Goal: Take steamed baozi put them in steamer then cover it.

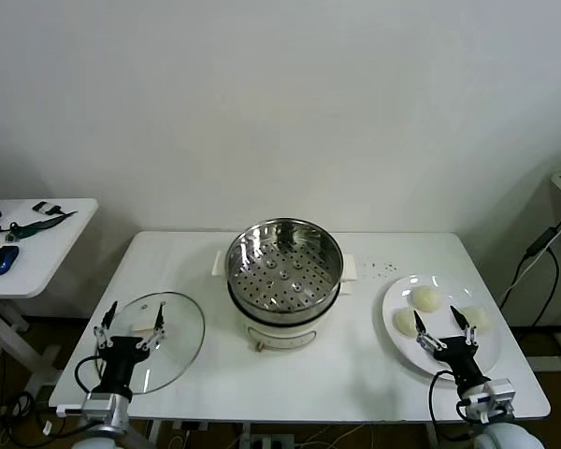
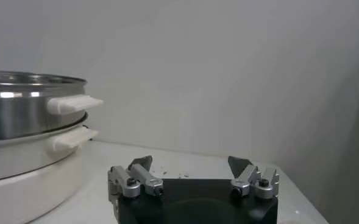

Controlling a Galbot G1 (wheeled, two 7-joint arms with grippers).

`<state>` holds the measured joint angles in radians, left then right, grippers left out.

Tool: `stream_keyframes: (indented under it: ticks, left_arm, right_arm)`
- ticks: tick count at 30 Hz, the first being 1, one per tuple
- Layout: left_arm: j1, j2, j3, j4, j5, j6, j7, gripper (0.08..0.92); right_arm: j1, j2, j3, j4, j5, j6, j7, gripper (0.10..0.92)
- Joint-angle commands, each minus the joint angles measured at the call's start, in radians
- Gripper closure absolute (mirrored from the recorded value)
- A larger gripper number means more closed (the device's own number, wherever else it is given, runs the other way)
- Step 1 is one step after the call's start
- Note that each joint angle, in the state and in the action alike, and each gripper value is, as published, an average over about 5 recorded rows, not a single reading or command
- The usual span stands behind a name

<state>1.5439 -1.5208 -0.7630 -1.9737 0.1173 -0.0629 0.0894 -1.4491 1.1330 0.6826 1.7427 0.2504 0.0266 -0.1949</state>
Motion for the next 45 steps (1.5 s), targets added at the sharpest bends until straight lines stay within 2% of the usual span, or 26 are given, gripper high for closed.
stream_keyframes:
  ticks: [1, 6, 11, 16, 21, 24, 31, 40, 45]
  left_arm:
    - [0.001, 0.004, 0.002, -0.002, -0.006, 0.000, -0.005, 0.177]
    - [0.005, 0.021, 0.021, -0.006, -0.023, 0.004, -0.035, 0.177]
    - [0.019, 0.029, 0.036, -0.010, -0.037, 0.000, -0.048, 0.177]
    - [0.029, 0.043, 0.038, -0.011, -0.053, -0.003, -0.050, 0.177]
    - [0.033, 0.055, 0.035, -0.012, -0.065, -0.002, -0.052, 0.177]
    - [0.034, 0.060, 0.034, -0.012, -0.067, -0.001, -0.053, 0.177]
    - [0.033, 0.071, 0.029, -0.010, -0.074, 0.004, -0.054, 0.177]
    - [0.027, 0.079, 0.018, 0.005, -0.076, 0.010, -0.057, 0.177]
    - [0.026, 0.080, 0.009, 0.011, -0.077, 0.012, -0.058, 0.177]
  right_arm:
    - [0.022, -0.042, 0.008, -0.001, -0.066, -0.058, -0.055, 0.203]
    - [0.134, -0.267, -0.021, -0.079, -0.154, -0.148, -0.269, 0.203]
    - [0.293, -0.525, -0.141, -0.213, -0.228, -0.159, -0.496, 0.203]
    - [0.573, -0.685, -0.405, -0.358, -0.277, -0.076, -0.692, 0.203]
    - [0.986, -0.755, -0.800, -0.486, -0.345, -0.013, -0.865, 0.203]
    - [1.186, -0.750, -1.030, -0.556, -0.402, 0.020, -0.922, 0.203]
    - [1.394, -0.597, -1.191, -0.769, -0.547, 0.105, -1.008, 0.203]
    - [1.539, -0.373, -1.374, -0.944, -0.561, 0.129, -1.031, 0.203]
    - [1.543, -0.271, -1.381, -1.049, -0.577, 0.143, -1.027, 0.203]
